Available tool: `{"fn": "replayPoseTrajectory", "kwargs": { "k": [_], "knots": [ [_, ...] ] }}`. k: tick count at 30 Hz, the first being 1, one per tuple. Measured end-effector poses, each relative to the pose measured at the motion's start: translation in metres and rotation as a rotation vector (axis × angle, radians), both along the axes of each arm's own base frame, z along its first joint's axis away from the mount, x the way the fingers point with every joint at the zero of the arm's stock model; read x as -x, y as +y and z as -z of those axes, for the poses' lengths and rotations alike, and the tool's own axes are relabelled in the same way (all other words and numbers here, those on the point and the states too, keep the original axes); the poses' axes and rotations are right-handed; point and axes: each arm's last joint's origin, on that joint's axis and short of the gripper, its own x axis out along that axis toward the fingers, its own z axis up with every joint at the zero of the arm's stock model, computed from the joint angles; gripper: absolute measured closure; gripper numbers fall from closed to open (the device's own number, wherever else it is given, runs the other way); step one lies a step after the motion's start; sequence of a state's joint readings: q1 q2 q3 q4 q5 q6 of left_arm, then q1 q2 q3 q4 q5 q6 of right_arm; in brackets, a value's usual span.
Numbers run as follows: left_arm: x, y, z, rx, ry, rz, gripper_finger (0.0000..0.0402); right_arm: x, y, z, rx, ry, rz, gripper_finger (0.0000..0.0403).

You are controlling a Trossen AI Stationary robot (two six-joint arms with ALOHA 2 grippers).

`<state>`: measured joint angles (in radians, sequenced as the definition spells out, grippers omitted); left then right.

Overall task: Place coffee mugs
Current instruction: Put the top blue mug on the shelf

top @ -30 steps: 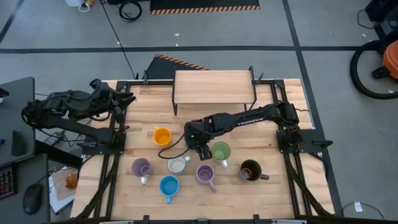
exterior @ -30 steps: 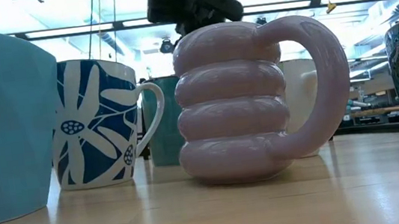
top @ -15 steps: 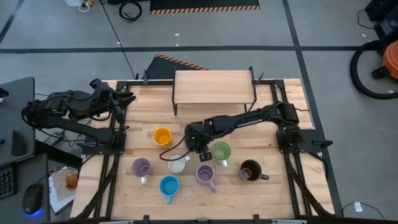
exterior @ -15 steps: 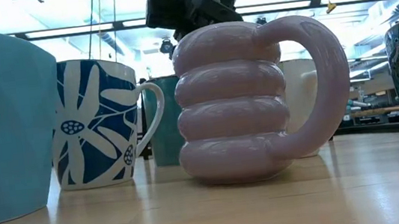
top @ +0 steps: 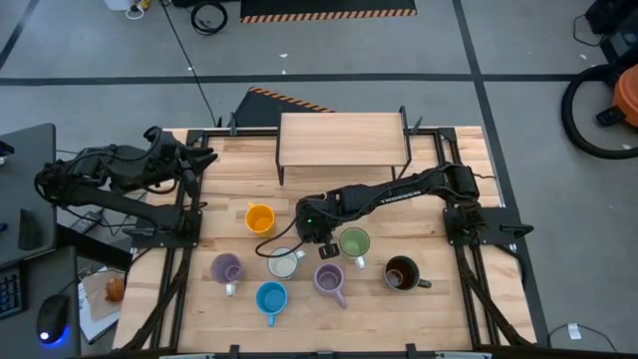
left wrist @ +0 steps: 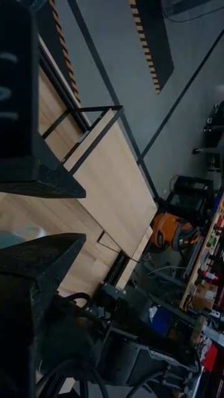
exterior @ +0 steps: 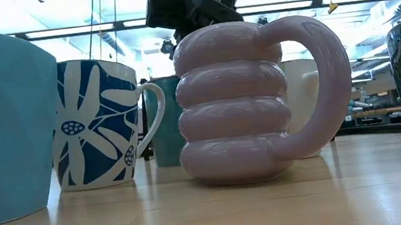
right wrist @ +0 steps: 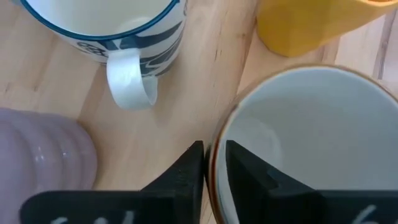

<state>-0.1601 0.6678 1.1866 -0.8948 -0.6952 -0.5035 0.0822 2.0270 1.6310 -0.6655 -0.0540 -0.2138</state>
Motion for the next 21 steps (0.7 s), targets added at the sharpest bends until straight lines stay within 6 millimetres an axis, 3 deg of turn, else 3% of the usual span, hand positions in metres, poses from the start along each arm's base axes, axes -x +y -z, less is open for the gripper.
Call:
{"fn": "replayPoseTrajectory", "kwargs": {
  "k": [6,21],
  "knots": [
    [0.0,0.0,0.0,0.006,-0.004,-0.002,0.0294,0.0013,0.0,0.0002,-0.002,0.013,-0.001,0.036],
    [0.0,0.0,0.0,0.006,-0.004,-0.002,0.0294,0.0034,-0.0011,-0.0072,0.027,0.048,-0.015,0.0358]
  ]
}}
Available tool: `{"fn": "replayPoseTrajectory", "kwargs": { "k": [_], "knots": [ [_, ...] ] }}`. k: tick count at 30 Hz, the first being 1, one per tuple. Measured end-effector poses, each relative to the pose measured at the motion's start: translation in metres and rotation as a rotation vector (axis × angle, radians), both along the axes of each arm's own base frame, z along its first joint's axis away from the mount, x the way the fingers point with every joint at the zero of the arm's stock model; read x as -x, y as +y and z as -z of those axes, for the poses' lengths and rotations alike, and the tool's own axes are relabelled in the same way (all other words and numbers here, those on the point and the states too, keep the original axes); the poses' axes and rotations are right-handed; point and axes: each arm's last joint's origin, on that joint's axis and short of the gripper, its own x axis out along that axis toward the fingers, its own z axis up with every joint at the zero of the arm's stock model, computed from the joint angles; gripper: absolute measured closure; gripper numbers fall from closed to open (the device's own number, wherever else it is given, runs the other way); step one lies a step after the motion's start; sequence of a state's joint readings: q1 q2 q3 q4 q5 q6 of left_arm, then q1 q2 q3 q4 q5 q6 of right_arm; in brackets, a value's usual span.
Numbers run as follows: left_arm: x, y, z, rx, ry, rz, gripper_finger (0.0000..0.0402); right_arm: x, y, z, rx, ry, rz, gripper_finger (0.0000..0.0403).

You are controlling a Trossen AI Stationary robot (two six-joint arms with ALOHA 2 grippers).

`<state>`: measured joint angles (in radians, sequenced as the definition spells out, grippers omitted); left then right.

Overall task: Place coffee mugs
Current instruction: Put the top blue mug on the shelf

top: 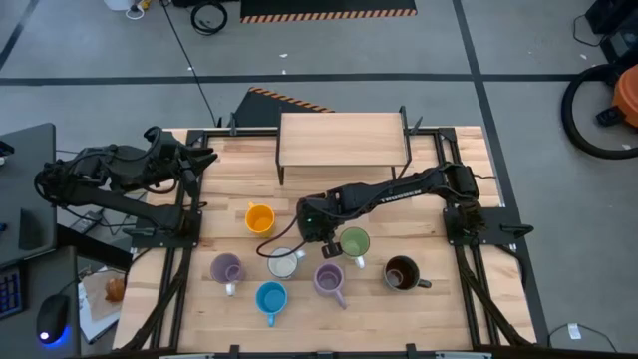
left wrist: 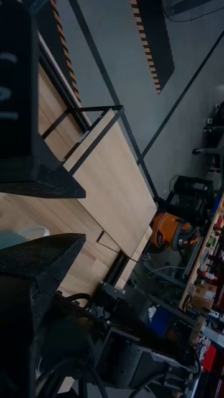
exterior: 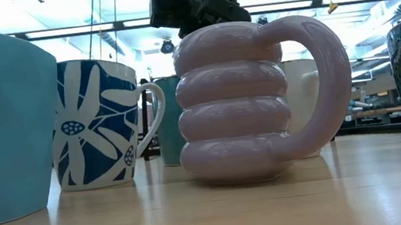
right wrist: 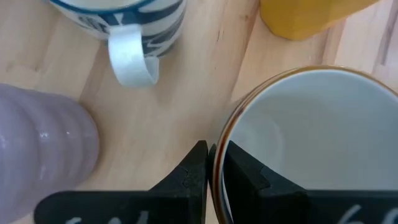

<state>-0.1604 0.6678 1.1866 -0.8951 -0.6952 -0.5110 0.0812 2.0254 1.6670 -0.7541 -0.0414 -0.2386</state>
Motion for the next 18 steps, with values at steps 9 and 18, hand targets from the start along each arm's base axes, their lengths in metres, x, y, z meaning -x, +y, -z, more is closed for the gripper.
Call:
{"fn": "replayPoseTrajectory", "kwargs": {
  "k": [9,18],
  "knots": [
    [0.0,0.0,0.0,0.0,0.0,0.0,0.0294,0.004,-0.001,-0.013,0.022,-0.013,0.012,0.0359],
    [0.0,0.0,0.0,0.0,0.0,0.0,0.0294,0.019,-0.002,-0.051,0.009,-0.093,0.03,0.0359]
  ]
}}
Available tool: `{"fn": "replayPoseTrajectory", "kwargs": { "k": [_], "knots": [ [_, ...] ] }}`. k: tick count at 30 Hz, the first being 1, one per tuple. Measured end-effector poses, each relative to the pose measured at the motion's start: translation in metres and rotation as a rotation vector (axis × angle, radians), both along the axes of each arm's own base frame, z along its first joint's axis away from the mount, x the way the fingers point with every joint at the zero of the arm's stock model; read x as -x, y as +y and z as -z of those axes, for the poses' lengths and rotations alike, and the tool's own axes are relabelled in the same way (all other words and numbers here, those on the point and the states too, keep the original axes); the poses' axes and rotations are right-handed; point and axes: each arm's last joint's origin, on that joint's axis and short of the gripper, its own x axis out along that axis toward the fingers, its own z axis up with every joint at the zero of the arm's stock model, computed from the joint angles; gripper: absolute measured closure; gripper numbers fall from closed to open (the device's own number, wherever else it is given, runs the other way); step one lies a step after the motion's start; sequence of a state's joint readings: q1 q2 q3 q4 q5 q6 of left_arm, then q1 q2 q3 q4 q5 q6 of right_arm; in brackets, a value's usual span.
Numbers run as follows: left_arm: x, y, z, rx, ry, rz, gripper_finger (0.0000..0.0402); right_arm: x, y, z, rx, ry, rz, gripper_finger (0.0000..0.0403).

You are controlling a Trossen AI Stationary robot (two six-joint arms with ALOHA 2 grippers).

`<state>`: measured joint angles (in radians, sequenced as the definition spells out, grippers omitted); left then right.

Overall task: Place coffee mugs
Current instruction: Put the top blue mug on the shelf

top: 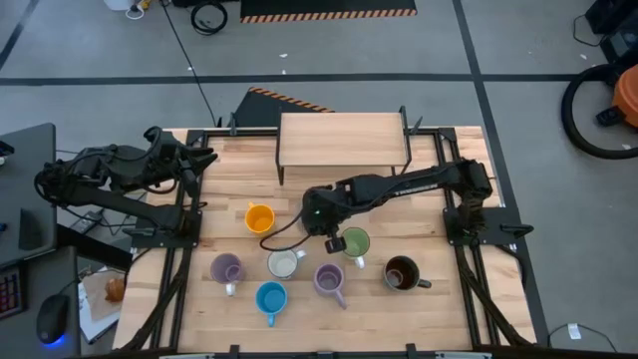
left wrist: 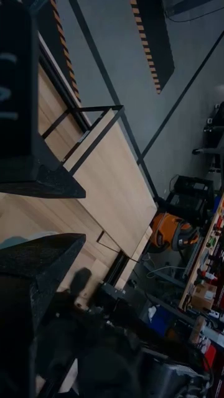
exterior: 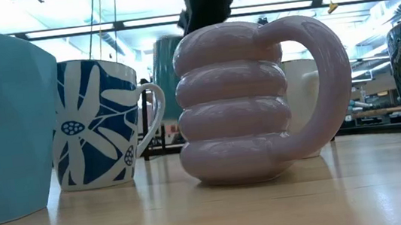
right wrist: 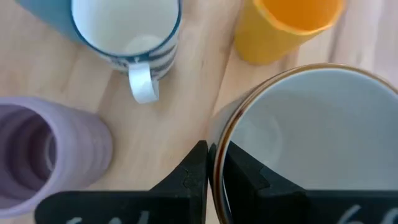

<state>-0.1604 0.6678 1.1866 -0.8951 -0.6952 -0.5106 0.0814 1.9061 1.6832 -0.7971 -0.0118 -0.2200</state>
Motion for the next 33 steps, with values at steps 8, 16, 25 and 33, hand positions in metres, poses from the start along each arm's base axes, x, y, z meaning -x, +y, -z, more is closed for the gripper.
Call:
{"fn": "replayPoseTrajectory", "kwargs": {
  "k": [8,16,25,33],
  "knots": [
    [0.0,0.0,0.0,-0.008,0.0,-0.018,0.0294,0.028,-0.005,-0.045,0.005,-0.084,0.038,0.0359],
    [0.001,0.002,0.0,-0.034,0.002,-0.063,0.0294,0.057,-0.025,-0.073,0.035,-0.083,0.102,0.0359],
    [-0.003,0.001,0.0,-0.03,0.008,-0.066,0.0294,0.076,-0.049,-0.09,0.07,-0.099,0.136,0.0359],
    [-0.012,0.0,0.002,-0.033,0.034,-0.066,0.0294,0.085,-0.063,-0.094,0.105,-0.071,0.141,0.0359]
  ]
}}
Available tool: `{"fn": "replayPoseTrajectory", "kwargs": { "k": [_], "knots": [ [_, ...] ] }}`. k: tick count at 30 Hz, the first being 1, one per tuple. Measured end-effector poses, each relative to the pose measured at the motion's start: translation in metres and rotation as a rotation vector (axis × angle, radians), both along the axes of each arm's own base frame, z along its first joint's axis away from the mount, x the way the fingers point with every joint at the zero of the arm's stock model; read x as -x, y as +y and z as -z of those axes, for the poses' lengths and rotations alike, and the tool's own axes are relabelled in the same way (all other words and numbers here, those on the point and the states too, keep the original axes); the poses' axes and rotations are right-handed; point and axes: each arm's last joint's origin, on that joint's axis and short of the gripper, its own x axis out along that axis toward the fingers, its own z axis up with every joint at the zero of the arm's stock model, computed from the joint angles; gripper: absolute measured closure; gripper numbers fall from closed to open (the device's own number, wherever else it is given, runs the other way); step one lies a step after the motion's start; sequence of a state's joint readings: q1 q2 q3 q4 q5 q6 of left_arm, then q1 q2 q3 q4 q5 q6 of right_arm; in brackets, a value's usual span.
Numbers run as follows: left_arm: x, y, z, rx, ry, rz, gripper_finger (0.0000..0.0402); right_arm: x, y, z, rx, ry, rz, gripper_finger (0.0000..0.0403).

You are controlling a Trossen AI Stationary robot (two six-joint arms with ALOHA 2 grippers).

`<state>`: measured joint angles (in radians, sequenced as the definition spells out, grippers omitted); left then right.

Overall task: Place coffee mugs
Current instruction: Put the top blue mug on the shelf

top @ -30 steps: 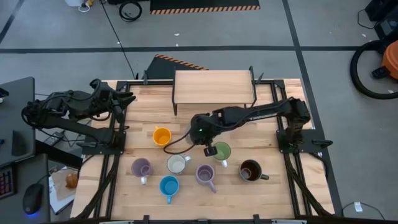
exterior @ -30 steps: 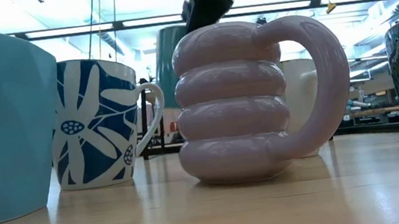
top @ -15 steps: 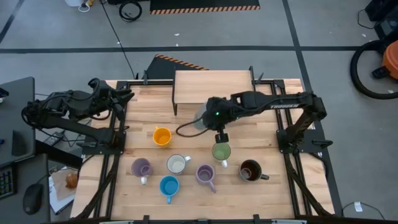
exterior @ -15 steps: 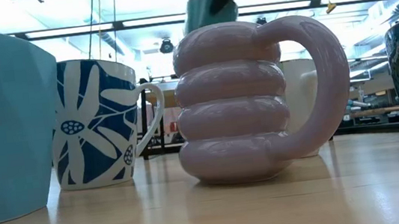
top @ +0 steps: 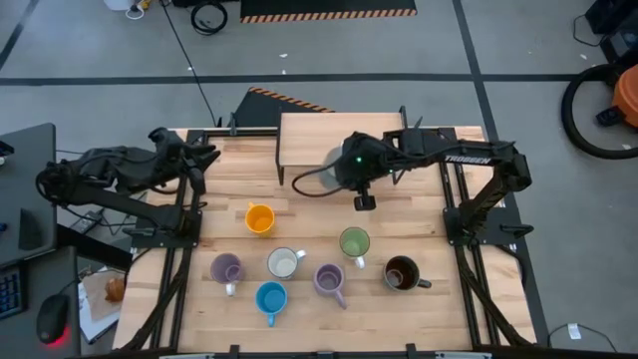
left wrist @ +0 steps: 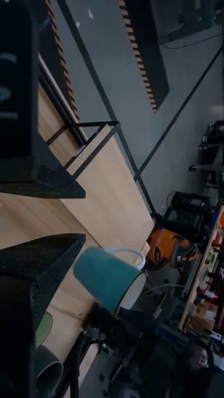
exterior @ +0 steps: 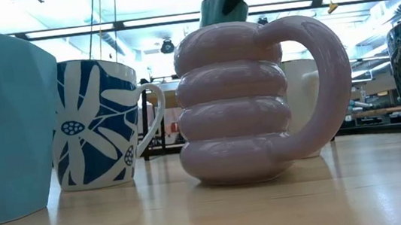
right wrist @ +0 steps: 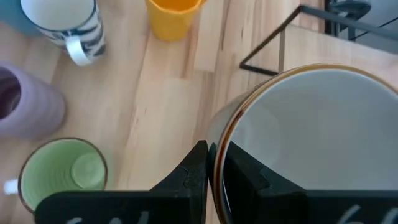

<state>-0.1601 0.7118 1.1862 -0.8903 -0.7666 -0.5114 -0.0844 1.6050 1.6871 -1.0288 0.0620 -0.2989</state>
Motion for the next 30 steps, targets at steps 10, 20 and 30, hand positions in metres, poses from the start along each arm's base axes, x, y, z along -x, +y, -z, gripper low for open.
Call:
{"fn": "replayPoseTrajectory", "kwargs": {
  "k": [10,20,30],
  "knots": [
    [-0.018,-0.004,0.004,0.098,0.034,0.144,0.0298,0.016,-0.029,-0.003,0.024,0.054,0.088,0.0359],
    [-0.072,0.014,0.012,0.208,0.078,0.369,0.0299,0.043,-0.085,-0.012,0.092,0.066,0.135,0.0359],
    [-0.1,0.068,0.018,0.211,0.015,0.147,0.0299,0.082,-0.154,-0.012,0.097,0.057,0.118,0.0359]
  ]
}}
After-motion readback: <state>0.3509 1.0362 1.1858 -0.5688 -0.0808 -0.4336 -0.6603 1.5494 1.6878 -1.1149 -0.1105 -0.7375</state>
